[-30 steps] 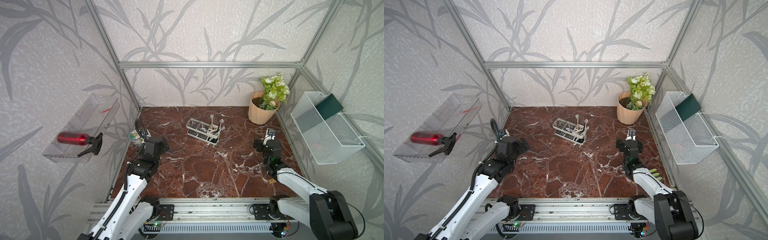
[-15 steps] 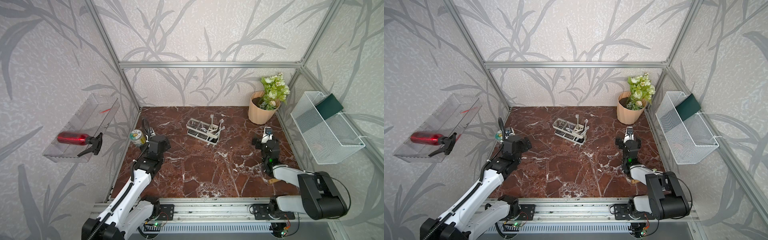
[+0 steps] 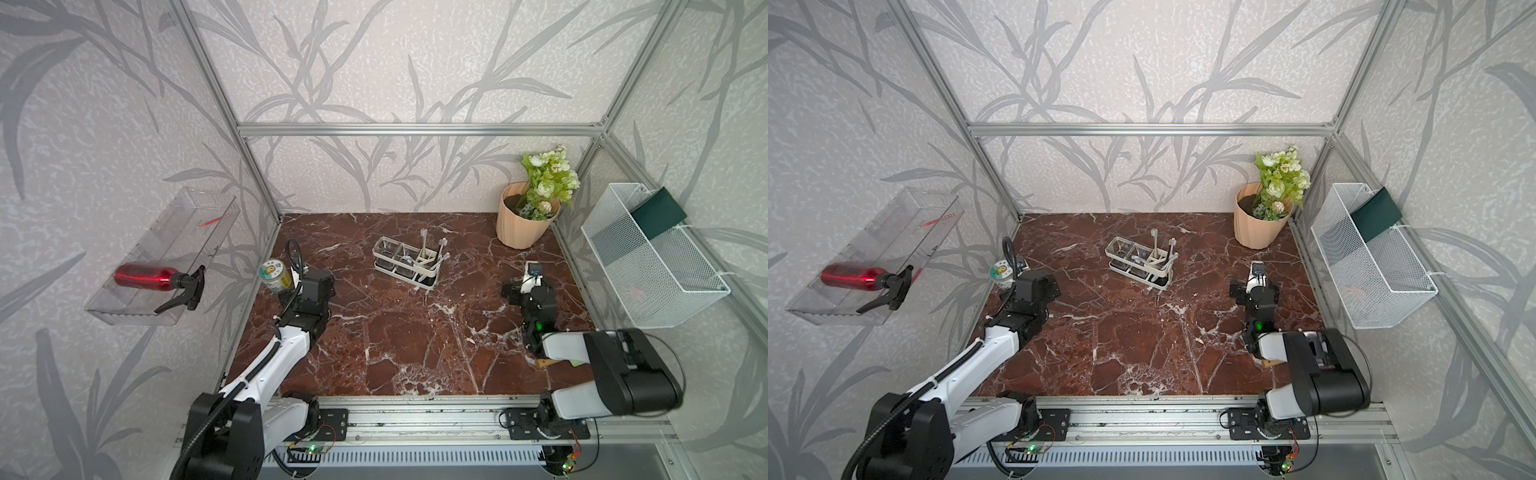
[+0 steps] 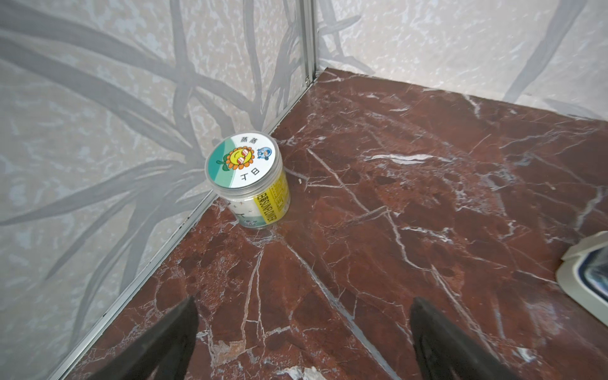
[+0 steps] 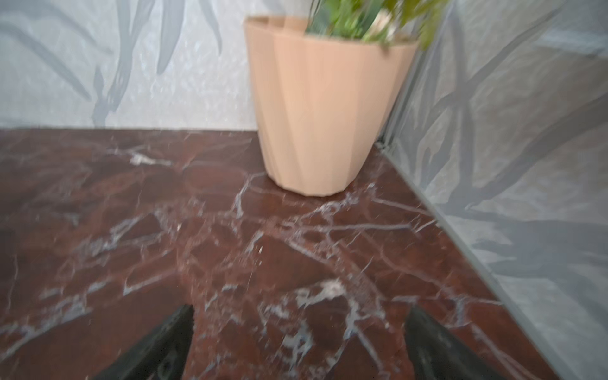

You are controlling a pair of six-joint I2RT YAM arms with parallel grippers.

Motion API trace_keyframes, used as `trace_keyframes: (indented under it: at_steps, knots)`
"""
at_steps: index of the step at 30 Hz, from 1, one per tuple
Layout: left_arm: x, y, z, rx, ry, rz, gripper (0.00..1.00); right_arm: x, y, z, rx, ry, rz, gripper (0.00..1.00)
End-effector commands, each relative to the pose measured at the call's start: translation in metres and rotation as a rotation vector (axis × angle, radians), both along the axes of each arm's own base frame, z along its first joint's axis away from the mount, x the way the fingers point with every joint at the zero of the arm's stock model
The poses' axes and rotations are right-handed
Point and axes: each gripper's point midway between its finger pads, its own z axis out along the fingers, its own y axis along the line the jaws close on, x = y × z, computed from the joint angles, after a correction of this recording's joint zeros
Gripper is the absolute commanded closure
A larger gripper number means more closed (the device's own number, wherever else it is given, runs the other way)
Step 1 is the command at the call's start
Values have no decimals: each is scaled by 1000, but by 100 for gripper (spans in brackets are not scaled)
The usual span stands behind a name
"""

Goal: Place the toothbrush into the toothbrush holder
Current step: Reset both arms

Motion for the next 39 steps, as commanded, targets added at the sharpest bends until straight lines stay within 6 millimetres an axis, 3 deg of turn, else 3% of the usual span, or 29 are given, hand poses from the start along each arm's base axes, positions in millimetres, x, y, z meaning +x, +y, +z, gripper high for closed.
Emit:
trace_keyframes:
  at_steps: [1, 5, 8, 12, 15, 17, 19, 24, 27, 39]
  knots:
    - [7, 13, 6, -9, -120, 50, 1, 8, 15, 20, -37, -118, 55, 1]
    - [25, 4, -1, 26, -127, -56, 1, 22, 17, 13, -35, -24, 60, 1]
    - [33, 1, -21, 50, -108, -93, 1, 23, 14, 12, -20, -18, 57, 1]
    - [48, 4, -26, 102, -83, -100, 1, 23, 14, 12, -19, -20, 58, 1]
    - [58, 3, -38, 106, -158, -144, 1, 23, 14, 13, -20, -23, 58, 1]
    - [55, 6, -50, 26, -104, -160, 1, 20, 17, 14, -31, -41, 65, 1]
    - [55, 10, -49, 43, -175, -148, 1, 17, 18, 15, -42, -59, 61, 1]
    - [55, 8, -50, 47, -160, -152, 1, 10, 20, 19, -55, -103, 68, 1]
    - [55, 7, -50, 40, -137, -157, 1, 21, 30, 13, -59, -33, 121, 1]
    - [54, 6, -51, 48, -132, -155, 1, 21, 29, 13, -48, -34, 123, 1]
